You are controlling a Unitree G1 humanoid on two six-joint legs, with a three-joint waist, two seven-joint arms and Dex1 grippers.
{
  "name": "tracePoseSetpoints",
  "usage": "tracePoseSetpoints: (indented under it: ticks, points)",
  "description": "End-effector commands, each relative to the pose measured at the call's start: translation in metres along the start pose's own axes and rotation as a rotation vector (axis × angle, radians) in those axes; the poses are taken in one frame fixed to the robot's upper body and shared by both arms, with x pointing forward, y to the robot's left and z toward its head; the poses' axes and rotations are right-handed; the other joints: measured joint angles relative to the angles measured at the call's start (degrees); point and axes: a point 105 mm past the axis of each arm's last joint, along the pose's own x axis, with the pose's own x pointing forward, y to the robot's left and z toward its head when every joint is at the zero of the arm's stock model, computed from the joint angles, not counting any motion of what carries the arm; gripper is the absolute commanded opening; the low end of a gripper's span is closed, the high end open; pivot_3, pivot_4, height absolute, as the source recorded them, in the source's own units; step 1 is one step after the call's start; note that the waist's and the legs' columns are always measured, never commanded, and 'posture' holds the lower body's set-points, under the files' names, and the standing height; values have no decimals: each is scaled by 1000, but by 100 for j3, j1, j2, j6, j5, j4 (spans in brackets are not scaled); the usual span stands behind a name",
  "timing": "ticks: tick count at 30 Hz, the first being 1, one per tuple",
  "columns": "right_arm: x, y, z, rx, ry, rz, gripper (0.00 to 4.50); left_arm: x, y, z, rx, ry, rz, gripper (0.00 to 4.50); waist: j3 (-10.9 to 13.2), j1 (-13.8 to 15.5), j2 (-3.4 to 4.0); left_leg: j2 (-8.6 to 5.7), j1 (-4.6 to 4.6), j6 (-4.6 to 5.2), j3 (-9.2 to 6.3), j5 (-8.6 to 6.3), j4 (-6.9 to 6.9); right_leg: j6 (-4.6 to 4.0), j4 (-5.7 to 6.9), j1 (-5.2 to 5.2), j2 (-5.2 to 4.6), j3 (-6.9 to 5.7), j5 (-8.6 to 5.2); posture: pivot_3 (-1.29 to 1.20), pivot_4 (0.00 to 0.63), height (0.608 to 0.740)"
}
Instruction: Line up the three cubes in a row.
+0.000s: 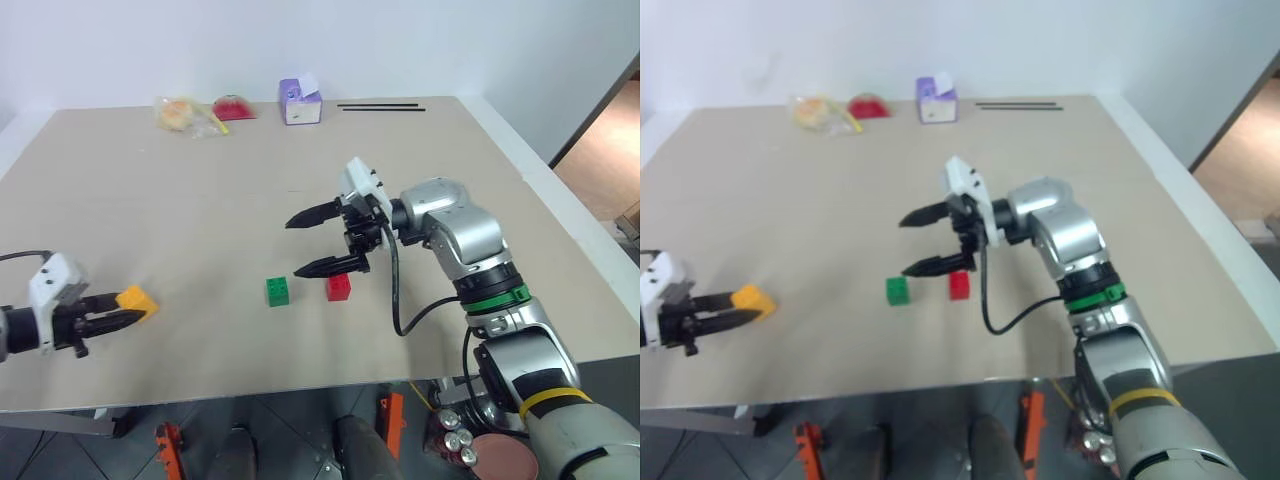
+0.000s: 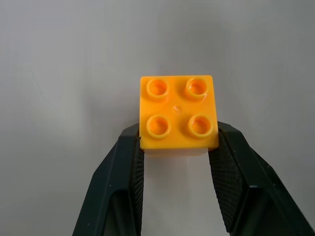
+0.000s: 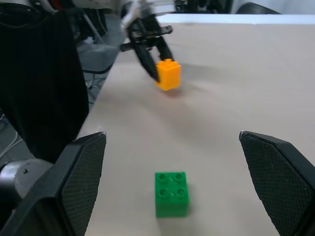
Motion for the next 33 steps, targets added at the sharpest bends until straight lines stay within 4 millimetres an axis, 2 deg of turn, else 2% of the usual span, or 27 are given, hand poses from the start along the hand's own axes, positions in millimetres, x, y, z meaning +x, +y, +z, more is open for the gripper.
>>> tracePoseSetpoints:
  ticks: [1, 6, 11, 21, 33]
  points:
    - [-23, -7, 8, -44, 9, -76, 4500, 23, -13, 22, 78, -31, -92, 1314, 0, 29, 1, -1, 0, 0, 0, 0, 1, 0, 0, 1, 0, 0, 0, 0, 150, 740]
    - [-36, -5, 6, -34, 24, -135, 4500, 61, -22, 42, 139, -67, -213, 1314, 0, 53, 0, -2, 1, 0, 0, 0, 7, 4, 0, 3, 2, 2, 3, 0, 150, 740]
    - [-38, 4, 7, -32, 32, -149, 4500, 82, -29, 47, 193, -54, -318, 1314, 1, 22, 2, -1, 0, 1, 1, 0, 6, 31, 0, 1, 6, 7, 14, 0, 150, 740]
    - [-35, 8, 12, -27, 18, -173, 4500, 85, -25, 37, 263, 35, -422, 1314, 1, 2, 2, -2, -3, 1, 2, 0, 16, 28, 0, 6, 6, 9, 14, 0, 150, 740]
    - [-33, 9, 12, -22, 5, -176, 4500, 83, -12, 41, 345, 89, -438, 1314, 1, -1, 2, -2, -3, 1, 2, 0, 17, 37, 0, 6, 7, 10, 19, 0, 150, 740]
